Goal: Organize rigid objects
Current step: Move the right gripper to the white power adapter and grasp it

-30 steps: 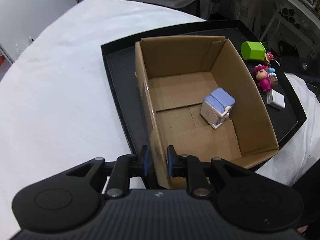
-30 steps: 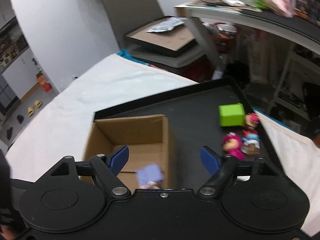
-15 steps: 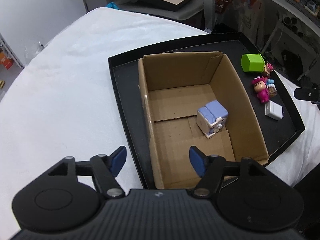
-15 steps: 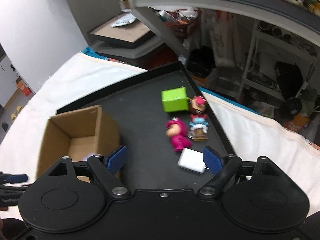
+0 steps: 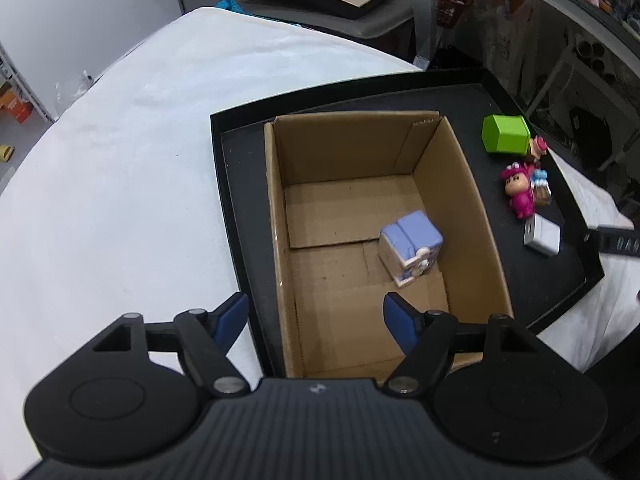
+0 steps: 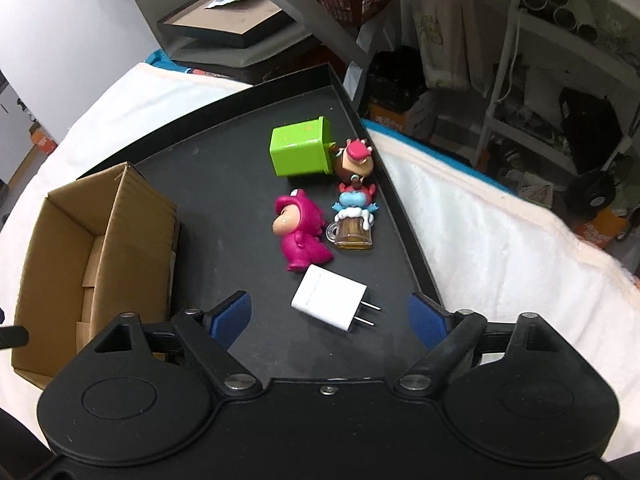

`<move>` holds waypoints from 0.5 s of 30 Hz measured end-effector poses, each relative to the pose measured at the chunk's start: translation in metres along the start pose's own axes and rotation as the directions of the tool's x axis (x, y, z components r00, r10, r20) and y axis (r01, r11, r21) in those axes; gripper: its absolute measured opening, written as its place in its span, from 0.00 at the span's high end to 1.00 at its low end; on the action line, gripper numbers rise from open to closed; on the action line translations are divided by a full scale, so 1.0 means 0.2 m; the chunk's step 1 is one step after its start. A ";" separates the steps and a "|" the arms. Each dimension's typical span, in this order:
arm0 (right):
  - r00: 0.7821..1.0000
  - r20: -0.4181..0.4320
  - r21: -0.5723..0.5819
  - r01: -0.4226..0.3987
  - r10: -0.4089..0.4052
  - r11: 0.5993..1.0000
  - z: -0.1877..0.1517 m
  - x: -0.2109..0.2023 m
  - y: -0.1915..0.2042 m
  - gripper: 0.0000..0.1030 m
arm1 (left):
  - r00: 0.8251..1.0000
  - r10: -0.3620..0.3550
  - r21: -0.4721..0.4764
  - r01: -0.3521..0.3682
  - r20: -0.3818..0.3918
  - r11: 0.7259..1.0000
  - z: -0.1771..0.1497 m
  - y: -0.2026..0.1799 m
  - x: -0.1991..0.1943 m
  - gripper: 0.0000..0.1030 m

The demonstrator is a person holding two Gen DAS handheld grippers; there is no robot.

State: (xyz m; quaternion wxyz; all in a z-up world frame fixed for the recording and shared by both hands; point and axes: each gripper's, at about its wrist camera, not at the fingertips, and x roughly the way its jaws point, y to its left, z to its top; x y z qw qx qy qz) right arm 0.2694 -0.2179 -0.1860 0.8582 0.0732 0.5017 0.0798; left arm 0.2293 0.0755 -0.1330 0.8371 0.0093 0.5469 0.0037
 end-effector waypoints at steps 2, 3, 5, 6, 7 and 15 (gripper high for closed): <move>1.000 0.000 -0.016 -0.014 0.014 1.000 -0.01 0.02 0.00 0.15 | 1.000 0.025 -0.005 -0.025 0.006 1.000 0.01 -0.01 -0.01 0.27; 1.000 0.001 -0.027 -0.022 0.022 0.999 -0.01 0.03 -0.01 0.14 | 0.999 0.037 -0.003 -0.037 0.005 0.999 0.01 -0.02 0.00 0.27; 0.999 -0.004 -0.054 -0.039 0.039 0.998 -0.02 0.05 -0.01 0.14 | 0.999 0.053 0.004 -0.053 0.002 0.999 0.01 -0.03 0.00 0.27; 0.999 -0.009 -0.069 -0.043 0.043 0.997 -0.02 0.07 -0.01 0.14 | 0.998 0.058 0.006 -0.058 -0.005 0.998 0.02 -0.04 0.01 0.26; 0.999 -0.011 -0.086 -0.039 0.038 0.996 -0.02 0.08 0.00 0.14 | 0.998 0.061 0.007 -0.061 -0.014 0.998 0.02 -0.04 0.02 0.26; 0.995 -0.073 -0.191 0.058 -0.073 0.980 -0.05 0.24 0.03 0.17 | 0.992 0.105 0.023 -0.103 -0.066 0.994 0.03 -0.04 0.09 0.26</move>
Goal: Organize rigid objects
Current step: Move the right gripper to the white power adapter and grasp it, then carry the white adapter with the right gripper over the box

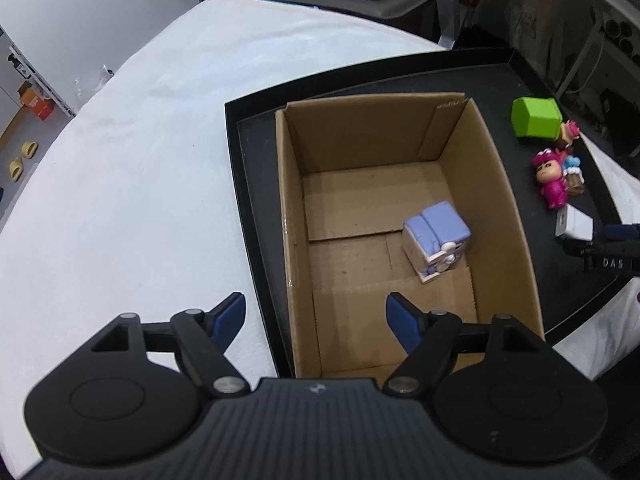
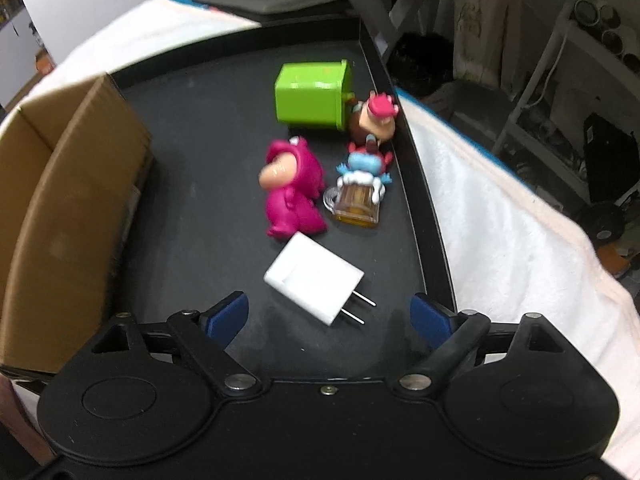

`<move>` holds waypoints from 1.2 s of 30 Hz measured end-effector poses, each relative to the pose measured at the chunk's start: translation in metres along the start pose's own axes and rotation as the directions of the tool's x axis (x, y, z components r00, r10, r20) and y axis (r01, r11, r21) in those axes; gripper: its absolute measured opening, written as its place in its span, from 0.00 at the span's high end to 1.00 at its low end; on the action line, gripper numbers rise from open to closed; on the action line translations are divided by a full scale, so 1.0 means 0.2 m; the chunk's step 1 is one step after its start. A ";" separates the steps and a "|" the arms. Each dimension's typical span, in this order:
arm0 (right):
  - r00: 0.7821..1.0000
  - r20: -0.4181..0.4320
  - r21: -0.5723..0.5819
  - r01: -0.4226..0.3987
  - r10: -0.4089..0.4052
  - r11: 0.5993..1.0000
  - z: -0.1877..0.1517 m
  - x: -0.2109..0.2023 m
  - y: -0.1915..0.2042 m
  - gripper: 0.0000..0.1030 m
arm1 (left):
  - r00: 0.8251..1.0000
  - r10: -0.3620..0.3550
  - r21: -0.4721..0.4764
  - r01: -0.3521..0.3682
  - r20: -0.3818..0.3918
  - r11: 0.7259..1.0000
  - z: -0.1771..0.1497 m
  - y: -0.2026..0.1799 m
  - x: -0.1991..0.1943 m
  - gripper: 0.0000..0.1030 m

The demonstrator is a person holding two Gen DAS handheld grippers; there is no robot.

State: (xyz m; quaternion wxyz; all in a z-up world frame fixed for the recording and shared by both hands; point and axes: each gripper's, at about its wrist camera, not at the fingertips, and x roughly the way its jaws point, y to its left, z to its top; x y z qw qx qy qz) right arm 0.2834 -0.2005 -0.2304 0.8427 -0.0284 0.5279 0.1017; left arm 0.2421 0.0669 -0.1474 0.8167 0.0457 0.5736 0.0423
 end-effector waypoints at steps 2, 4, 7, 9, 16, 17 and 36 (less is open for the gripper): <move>1.000 -0.008 0.010 -0.002 0.002 1.000 0.01 0.03 -0.01 0.22 | 1.000 0.007 -0.005 -0.007 -0.011 1.000 0.01 0.00 0.02 0.26; 1.000 -0.010 0.022 -0.008 0.008 1.000 0.02 0.06 -0.02 0.26 | 1.000 0.012 -0.011 -0.012 -0.017 1.000 0.01 0.00 0.03 0.26; 1.000 0.010 0.021 -0.001 0.001 1.000 0.02 0.09 -0.04 0.25 | 0.999 0.024 -0.012 -0.024 -0.028 1.000 0.02 -0.01 0.05 0.26; 0.999 0.030 0.019 0.012 -0.012 1.000 0.02 0.10 -0.04 0.26 | 0.999 0.027 -0.018 -0.028 -0.036 0.999 0.03 0.00 0.05 0.26; 0.996 0.085 0.024 0.019 -0.021 1.000 0.03 0.08 -0.05 0.58 | 0.999 0.019 -0.032 -0.021 -0.037 0.999 0.03 0.01 0.06 0.26; 0.996 0.092 0.026 0.014 -0.017 1.000 0.03 0.07 -0.05 0.64 | 0.999 0.019 -0.034 -0.020 -0.037 0.999 0.03 0.01 0.06 0.26; 0.988 0.148 -0.026 -0.031 0.035 0.999 0.06 -0.15 0.03 0.65 | 1.000 -0.015 -0.052 0.017 0.024 0.999 -0.02 0.09 0.04 0.26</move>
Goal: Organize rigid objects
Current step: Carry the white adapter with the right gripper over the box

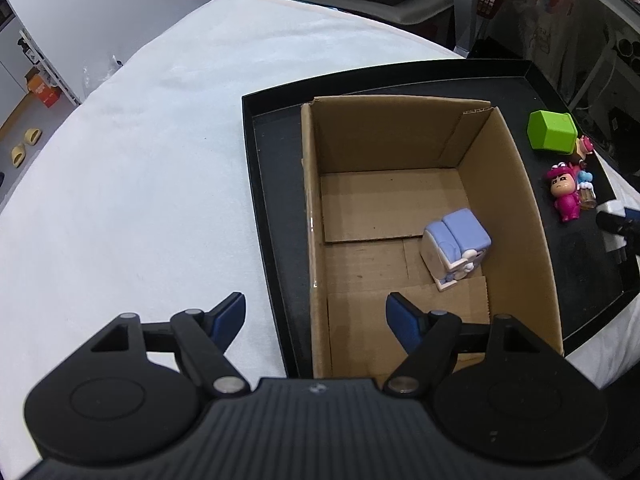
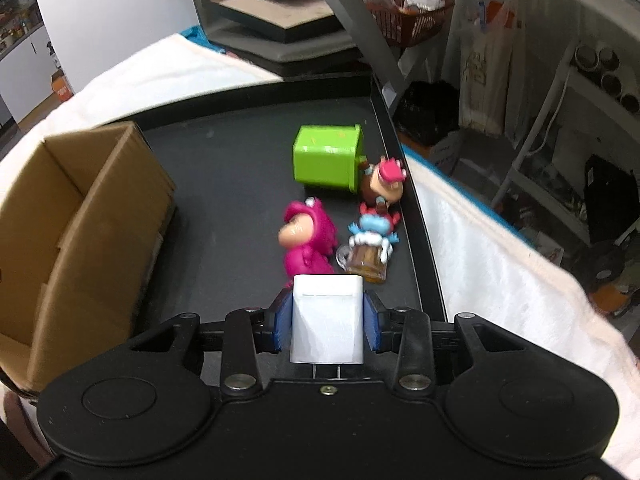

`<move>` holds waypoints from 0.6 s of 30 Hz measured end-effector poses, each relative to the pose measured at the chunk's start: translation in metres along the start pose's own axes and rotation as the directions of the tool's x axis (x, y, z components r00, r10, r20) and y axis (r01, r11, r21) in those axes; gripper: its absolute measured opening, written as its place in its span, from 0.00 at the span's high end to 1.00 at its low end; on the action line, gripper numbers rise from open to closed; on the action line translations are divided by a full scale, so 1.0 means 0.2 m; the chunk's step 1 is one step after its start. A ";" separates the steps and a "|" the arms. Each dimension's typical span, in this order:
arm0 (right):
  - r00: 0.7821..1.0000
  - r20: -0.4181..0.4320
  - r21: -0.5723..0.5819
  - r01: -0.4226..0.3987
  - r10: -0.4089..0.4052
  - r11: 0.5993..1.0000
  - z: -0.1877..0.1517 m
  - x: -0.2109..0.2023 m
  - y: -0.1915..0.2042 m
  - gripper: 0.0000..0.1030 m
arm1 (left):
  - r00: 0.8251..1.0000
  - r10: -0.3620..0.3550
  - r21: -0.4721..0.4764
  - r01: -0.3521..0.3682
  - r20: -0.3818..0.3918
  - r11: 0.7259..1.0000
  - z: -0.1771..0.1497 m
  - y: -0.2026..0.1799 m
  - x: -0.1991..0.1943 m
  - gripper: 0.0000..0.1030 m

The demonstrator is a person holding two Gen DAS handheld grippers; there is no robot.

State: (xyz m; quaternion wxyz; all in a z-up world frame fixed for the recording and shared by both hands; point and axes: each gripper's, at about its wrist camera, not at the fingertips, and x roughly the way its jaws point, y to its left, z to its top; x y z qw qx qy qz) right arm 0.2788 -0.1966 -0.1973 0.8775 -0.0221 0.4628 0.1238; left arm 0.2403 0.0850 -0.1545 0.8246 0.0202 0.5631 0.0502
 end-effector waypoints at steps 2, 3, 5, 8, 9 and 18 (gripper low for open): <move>1.000 0.010 0.001 -0.001 0.001 1.000 0.03 -0.03 0.02 0.65 | 1.000 -0.006 -0.006 0.006 0.003 1.000 0.00 0.01 0.00 0.26; 1.000 0.013 0.008 -0.007 0.007 1.000 0.05 -0.05 0.03 0.65 | 1.000 -0.008 -0.006 0.008 0.008 1.000 -0.01 0.02 0.00 0.26; 1.000 0.015 0.036 -0.023 0.023 0.999 0.09 -0.09 0.05 0.65 | 0.999 -0.031 -0.008 0.031 0.026 0.999 -0.01 0.03 -0.01 0.26; 0.999 0.028 0.010 -0.018 0.018 1.000 0.14 -0.15 0.12 0.65 | 0.998 -0.036 -0.025 0.037 0.048 0.999 -0.02 0.06 -0.02 0.26; 0.999 0.033 0.003 -0.026 0.026 1.000 0.16 -0.17 0.14 0.65 | 0.998 -0.036 -0.029 0.037 0.054 0.999 -0.02 0.07 -0.02 0.27; 0.996 0.060 -0.053 -0.061 0.064 0.997 0.28 -0.27 0.37 0.65 | 0.995 -0.082 -0.030 0.084 0.052 0.996 -0.03 0.13 0.01 0.31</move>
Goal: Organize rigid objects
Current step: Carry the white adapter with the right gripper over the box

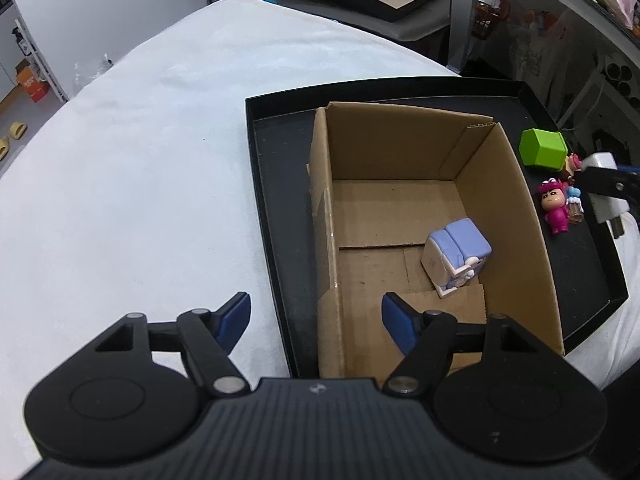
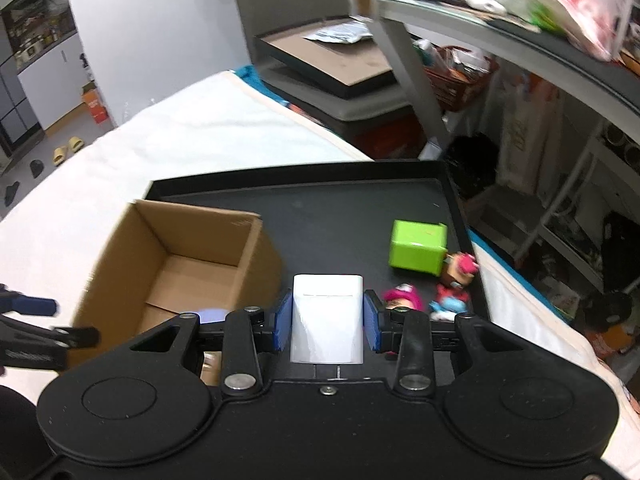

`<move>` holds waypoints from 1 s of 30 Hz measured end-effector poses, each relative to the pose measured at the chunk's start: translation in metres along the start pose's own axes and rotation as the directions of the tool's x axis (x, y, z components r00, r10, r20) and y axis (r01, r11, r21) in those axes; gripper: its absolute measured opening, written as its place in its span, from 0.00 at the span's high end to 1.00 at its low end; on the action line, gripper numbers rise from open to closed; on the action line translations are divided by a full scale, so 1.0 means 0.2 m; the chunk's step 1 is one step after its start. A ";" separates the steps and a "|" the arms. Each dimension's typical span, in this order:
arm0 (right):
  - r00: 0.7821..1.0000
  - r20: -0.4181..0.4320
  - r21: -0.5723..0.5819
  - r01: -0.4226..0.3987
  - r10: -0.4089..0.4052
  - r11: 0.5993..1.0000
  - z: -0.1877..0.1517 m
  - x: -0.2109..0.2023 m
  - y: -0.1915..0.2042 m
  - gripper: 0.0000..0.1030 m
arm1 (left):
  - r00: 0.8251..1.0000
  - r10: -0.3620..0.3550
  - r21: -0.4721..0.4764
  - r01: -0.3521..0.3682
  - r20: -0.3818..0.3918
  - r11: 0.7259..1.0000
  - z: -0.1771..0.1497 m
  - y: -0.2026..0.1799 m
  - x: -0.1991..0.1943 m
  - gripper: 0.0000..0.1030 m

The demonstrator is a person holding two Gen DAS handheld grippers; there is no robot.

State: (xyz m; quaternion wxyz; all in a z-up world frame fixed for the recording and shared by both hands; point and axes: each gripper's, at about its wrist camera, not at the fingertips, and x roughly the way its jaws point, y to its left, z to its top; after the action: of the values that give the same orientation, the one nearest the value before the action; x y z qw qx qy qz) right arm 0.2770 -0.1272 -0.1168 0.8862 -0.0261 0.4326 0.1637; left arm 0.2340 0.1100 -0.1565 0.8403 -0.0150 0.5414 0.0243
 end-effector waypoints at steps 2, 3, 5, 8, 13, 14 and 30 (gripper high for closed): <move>1.000 0.000 -0.017 -0.004 0.004 1.000 0.02 0.00 0.06 0.65 | 1.000 -0.006 0.001 0.006 0.001 1.000 0.00 0.01 0.01 0.35; 1.000 -0.001 -0.024 -0.007 0.007 1.000 0.02 0.00 0.09 0.65 | 1.000 -0.012 -0.001 0.012 0.000 1.000 0.00 0.02 0.01 0.37; 1.000 -0.004 -0.036 -0.013 0.012 0.999 0.04 0.01 0.13 0.65 | 1.000 -0.026 -0.007 0.026 -0.009 1.000 0.00 0.03 0.03 0.42; 1.000 -0.001 -0.058 -0.004 0.004 0.998 0.05 0.02 0.20 0.65 | 0.997 -0.061 0.004 0.062 -0.049 0.998 -0.01 0.03 0.06 0.60; 1.000 -0.008 -0.073 -0.011 0.011 0.997 0.07 0.03 0.29 0.65 | 0.992 -0.105 0.026 0.107 -0.076 0.994 -0.01 0.02 0.09 0.87; 1.000 -0.011 -0.072 -0.016 0.016 0.997 0.08 0.04 0.31 0.65 | 0.992 -0.104 0.028 0.107 -0.077 0.994 -0.01 0.02 0.09 0.87; 0.991 -0.031 -0.084 -0.134 0.131 0.987 0.16 0.14 0.56 0.62 | 0.983 -0.169 -0.045 0.166 -0.075 0.985 -0.02 0.09 0.11 0.86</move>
State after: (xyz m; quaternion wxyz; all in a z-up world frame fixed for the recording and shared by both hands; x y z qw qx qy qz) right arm 0.2820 -0.0081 -0.1073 0.8659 -0.0376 0.4371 0.2404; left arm 0.2392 0.1280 -0.1776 0.8171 -0.0775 0.5701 -0.0368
